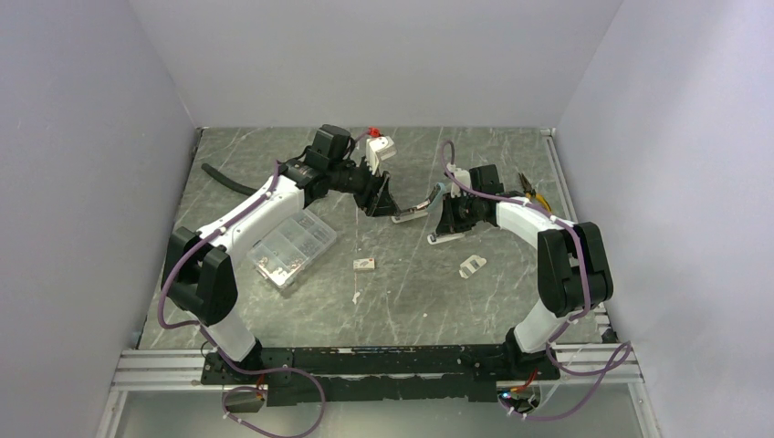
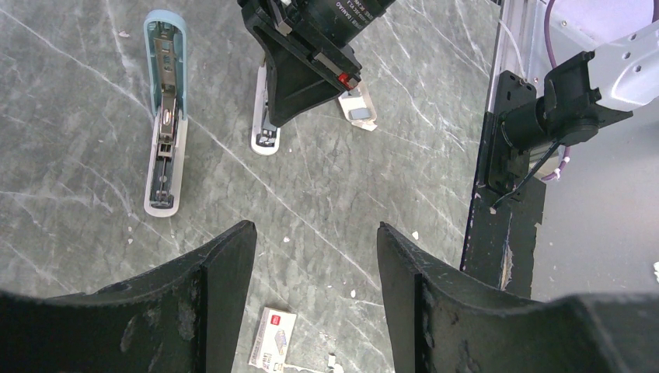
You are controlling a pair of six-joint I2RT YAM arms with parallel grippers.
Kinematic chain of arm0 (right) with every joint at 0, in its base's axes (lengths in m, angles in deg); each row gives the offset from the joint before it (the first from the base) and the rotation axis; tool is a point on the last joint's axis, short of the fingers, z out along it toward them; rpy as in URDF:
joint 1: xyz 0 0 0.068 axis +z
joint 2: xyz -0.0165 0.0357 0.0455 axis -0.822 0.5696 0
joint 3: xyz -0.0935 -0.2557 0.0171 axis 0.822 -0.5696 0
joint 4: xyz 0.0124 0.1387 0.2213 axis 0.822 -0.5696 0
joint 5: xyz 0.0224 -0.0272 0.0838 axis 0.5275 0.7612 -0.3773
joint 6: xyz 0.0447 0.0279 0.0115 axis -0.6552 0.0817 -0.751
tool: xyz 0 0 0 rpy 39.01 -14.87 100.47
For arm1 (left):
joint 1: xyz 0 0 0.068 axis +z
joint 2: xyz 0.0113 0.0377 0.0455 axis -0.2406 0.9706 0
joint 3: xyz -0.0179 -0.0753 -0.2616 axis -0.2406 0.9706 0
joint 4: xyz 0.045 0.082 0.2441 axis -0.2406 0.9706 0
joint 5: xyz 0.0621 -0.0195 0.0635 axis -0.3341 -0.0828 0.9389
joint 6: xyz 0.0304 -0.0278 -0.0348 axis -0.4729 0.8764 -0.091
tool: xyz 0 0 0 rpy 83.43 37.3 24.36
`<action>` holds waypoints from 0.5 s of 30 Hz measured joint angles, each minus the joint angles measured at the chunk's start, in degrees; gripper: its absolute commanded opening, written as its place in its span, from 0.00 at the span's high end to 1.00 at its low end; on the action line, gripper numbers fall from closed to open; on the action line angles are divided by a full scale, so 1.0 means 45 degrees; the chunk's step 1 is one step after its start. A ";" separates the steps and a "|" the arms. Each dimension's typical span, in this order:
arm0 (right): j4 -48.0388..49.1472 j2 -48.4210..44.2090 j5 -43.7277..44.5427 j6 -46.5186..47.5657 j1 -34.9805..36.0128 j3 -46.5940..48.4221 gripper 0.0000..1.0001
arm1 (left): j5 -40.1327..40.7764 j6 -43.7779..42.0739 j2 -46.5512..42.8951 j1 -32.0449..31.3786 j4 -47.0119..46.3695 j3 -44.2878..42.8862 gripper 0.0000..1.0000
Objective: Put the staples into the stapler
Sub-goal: Install the staple into the stapler.
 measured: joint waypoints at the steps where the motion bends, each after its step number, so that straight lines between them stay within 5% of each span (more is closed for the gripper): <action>1: 0.0000 0.0000 0.0000 0.0000 0.0000 0.0000 1.00 | -0.0005 0.0000 0.0000 0.0000 0.0000 0.0000 0.36; 15: 0.0087 0.0000 0.0019 0.0010 0.0005 -0.0024 1.00 | -0.0005 0.0005 0.0000 0.0000 0.0000 0.0000 0.36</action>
